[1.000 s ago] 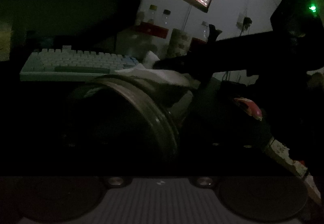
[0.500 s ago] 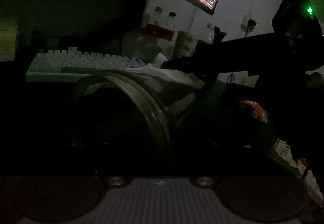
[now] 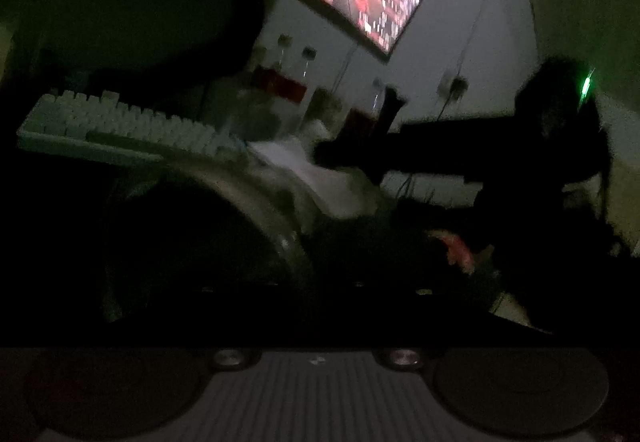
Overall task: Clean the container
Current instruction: 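Rub the tissue around the jar mouth with the right gripper while the left gripper holds the jar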
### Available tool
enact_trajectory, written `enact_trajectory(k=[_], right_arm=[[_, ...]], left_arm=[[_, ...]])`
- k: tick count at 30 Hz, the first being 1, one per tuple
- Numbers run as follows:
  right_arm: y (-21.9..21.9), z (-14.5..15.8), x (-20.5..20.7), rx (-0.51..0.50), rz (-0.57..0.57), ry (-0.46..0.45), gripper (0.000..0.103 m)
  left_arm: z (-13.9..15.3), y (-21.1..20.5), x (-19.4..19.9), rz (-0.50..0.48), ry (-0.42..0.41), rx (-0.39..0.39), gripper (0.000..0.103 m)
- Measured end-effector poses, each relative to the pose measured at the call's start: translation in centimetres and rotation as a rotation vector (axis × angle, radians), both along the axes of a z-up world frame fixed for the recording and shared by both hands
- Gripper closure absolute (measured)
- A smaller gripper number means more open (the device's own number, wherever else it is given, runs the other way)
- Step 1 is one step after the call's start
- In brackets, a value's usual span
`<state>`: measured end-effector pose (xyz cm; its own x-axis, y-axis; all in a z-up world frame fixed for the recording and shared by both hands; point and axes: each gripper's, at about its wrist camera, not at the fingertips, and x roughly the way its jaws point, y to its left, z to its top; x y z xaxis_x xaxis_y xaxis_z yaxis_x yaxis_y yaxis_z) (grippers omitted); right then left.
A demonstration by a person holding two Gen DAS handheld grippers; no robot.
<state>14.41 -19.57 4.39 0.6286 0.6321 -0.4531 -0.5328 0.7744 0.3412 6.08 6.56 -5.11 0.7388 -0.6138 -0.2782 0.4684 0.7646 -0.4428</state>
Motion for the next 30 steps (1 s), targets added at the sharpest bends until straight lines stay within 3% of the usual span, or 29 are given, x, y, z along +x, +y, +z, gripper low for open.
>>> enact_trajectory(k=[4,7,9,10,11,14,16,18,19,25,30], right_arm=[[-1.1,0.8,-0.8,0.027,-0.006,-0.019,0.093],[-0.5,0.9,-1.1,0.036,0.019,-0.015,0.093],[0.1,0.8,-1.1,0.037,0.035,-0.005,0.093],[0.5,0.7,-1.1,0.038,0.047,0.0,0.093],[0.9,0.7,-1.0,0.037,0.058,0.004,0.093],[2.4,0.5,-0.8,0.035,0.086,0.008,0.093],[3.6,0.5,-0.8,0.029,0.113,0.011,0.093],[4.8,0.3,-0.9,0.02,0.142,0.014,0.093],[5.3,0.2,-1.0,0.018,0.158,0.014,0.093],[7.8,-0.3,-1.6,-0.026,0.227,-0.035,0.093],[7.1,-0.9,0.5,-0.06,0.139,-0.011,0.093]], left_arm=[[0.7,2.4,0.1,-0.027,0.036,-0.156,0.098],[1.2,3.2,0.0,-0.009,0.048,-0.178,0.095],[1.6,3.5,-0.2,0.008,0.041,-0.154,0.078],[1.8,3.5,-0.3,0.011,0.035,-0.133,0.05],[2.0,3.4,-0.6,0.012,0.014,-0.093,0.032],[2.1,2.1,-0.9,-0.02,-0.024,0.052,0.032],[1.6,1.5,-0.4,-0.01,0.0,0.1,0.032],[0.6,1.3,0.5,-0.011,0.054,0.111,0.032],[0.2,1.1,0.9,-0.011,0.081,0.116,0.036],[0.2,1.1,1.1,0.022,0.081,0.139,0.036],[0.2,1.4,1.3,0.037,0.089,0.129,0.036]])
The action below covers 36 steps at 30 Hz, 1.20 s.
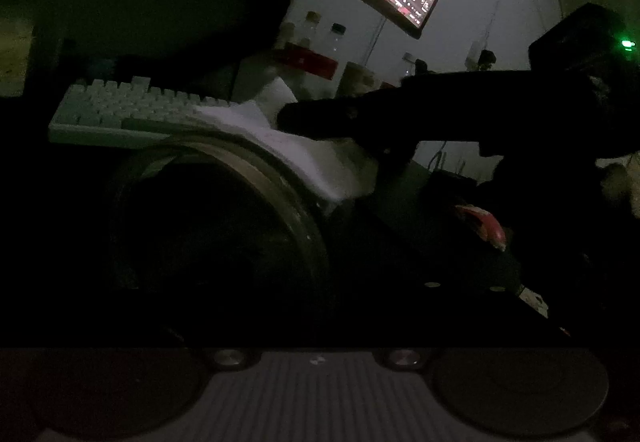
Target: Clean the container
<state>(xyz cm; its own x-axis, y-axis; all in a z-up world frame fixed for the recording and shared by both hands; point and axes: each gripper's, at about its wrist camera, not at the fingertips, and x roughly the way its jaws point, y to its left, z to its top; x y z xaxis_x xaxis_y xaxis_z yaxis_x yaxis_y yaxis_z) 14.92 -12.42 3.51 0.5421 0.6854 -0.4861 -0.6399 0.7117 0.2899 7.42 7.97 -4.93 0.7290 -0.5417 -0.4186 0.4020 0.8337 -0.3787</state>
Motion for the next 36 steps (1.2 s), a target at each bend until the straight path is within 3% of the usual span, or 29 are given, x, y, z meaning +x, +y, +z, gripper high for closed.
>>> enact_trajectory(k=[4,10,18,24,32,36], right_arm=[[-0.2,-0.2,0.3,0.004,-0.042,0.016,0.092],[0.6,0.5,-1.7,0.066,0.133,0.02,0.092],[-0.3,-0.3,0.3,-0.005,-0.045,0.016,0.092],[0.3,0.3,-1.1,0.047,0.097,0.009,0.092],[-0.5,-0.1,-0.1,0.02,0.005,0.021,0.092],[-0.1,0.1,-0.9,0.046,0.059,0.018,0.092]], left_arm=[[0.0,0.0,0.2,0.011,0.0,0.0,0.035],[-0.1,-0.1,0.1,0.007,-0.005,0.01,0.035],[0.1,-1.7,-1.3,0.04,-0.001,0.008,0.035],[0.0,-1.8,-1.3,0.039,-0.005,0.014,0.035],[-0.1,-0.6,-0.5,0.017,-0.007,0.014,0.035],[-0.1,0.0,0.0,0.009,-0.005,0.012,0.035]])
